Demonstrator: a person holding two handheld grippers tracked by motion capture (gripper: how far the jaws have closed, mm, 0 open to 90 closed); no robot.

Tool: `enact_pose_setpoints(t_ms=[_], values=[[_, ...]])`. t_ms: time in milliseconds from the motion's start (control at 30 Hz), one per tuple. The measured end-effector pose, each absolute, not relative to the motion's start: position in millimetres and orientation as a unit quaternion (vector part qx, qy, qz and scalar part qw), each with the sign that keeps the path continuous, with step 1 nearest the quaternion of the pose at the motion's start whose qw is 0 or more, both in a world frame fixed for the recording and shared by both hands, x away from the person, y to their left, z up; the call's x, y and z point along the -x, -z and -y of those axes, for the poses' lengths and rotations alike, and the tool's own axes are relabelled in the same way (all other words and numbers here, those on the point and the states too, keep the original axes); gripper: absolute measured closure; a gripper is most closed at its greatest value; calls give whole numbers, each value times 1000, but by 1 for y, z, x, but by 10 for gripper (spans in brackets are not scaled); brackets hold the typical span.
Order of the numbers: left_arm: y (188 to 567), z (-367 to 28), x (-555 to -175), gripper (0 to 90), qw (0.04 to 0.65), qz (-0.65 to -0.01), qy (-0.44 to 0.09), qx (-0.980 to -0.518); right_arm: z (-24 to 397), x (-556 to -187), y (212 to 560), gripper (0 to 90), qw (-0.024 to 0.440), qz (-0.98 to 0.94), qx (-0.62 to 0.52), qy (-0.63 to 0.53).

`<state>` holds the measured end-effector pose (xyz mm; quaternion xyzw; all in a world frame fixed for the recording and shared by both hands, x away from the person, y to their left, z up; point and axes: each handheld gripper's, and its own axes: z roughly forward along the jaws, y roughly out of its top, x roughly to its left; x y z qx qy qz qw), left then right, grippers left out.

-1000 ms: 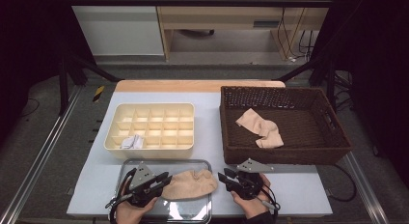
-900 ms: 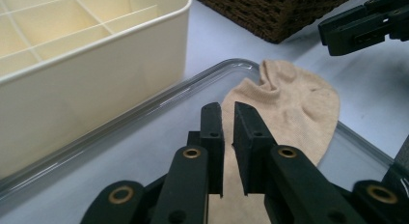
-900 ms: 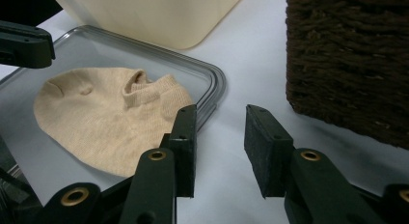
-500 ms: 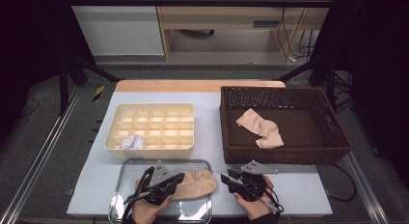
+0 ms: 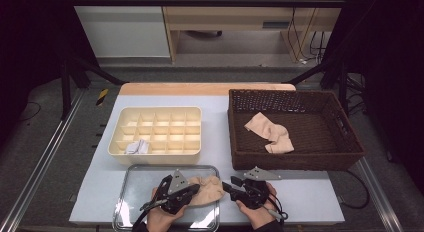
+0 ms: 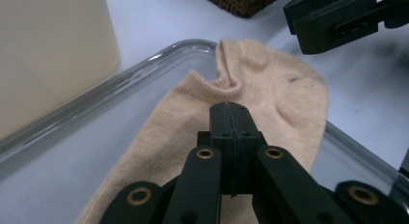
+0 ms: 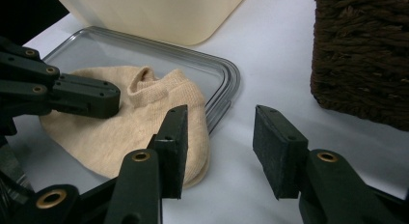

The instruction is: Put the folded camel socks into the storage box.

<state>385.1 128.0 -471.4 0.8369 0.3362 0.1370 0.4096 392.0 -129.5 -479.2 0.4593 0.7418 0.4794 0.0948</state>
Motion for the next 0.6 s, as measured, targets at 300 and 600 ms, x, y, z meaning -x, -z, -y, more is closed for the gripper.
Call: enact_pose_setpoints(t_ms=[300, 600], values=[[478, -123, -386, 896, 393, -335, -141, -845, 124, -394, 487, 572, 81, -745, -465, -472], [479, -122, -385, 895, 391, -336, -145, -844, 116, -395, 493, 639, 64, -748, -464, -470]])
